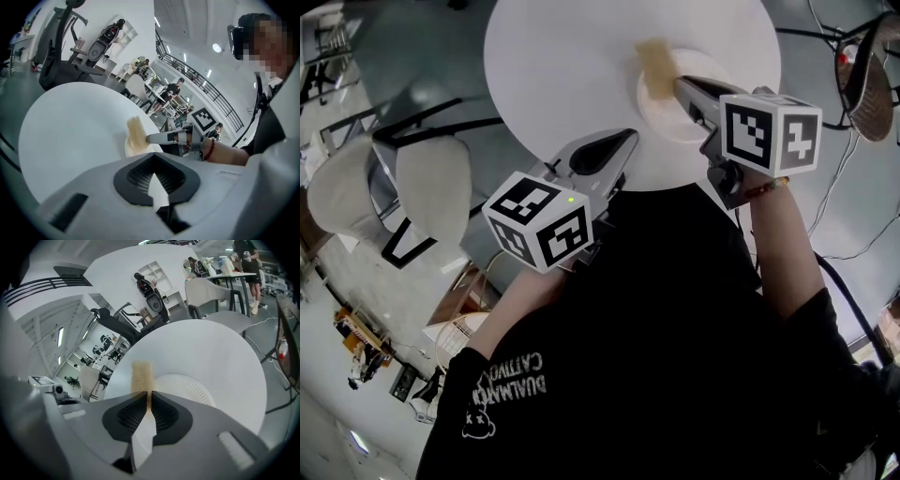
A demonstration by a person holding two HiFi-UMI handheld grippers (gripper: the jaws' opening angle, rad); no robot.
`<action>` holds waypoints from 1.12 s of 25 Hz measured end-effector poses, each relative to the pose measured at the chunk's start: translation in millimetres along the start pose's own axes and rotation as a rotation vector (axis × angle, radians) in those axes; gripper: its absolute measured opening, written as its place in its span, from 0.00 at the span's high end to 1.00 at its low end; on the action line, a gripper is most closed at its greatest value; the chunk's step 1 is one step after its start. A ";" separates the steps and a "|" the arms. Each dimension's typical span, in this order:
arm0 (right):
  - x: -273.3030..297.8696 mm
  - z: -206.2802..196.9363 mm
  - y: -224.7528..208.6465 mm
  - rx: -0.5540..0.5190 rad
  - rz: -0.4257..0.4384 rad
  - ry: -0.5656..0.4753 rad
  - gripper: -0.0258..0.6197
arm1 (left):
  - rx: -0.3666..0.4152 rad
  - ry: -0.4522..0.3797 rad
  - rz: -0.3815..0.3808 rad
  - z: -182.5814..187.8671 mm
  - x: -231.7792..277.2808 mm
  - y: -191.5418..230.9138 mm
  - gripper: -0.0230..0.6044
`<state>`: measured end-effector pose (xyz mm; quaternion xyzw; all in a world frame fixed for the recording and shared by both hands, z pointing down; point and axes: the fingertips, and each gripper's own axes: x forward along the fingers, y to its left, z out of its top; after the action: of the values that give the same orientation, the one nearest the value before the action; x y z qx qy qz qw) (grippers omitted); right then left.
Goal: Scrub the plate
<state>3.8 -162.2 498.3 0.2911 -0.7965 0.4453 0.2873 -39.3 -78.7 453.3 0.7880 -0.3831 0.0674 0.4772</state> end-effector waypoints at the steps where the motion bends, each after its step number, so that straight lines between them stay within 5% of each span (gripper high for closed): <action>1: 2.0 -1.9 -2.6 0.007 -0.003 -0.003 0.91 | -0.002 -0.001 0.003 -2.8 0.4 3.3 0.97; 28: -12.9 -19.5 -54.3 0.213 -0.007 -0.054 0.91 | -0.001 0.046 -0.003 -28.8 28.9 -2.4 0.97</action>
<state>55.3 -166.0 527.0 0.3348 -0.7510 0.5185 0.2347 -10.1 -70.5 480.7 0.7865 -0.3710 0.0844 0.4865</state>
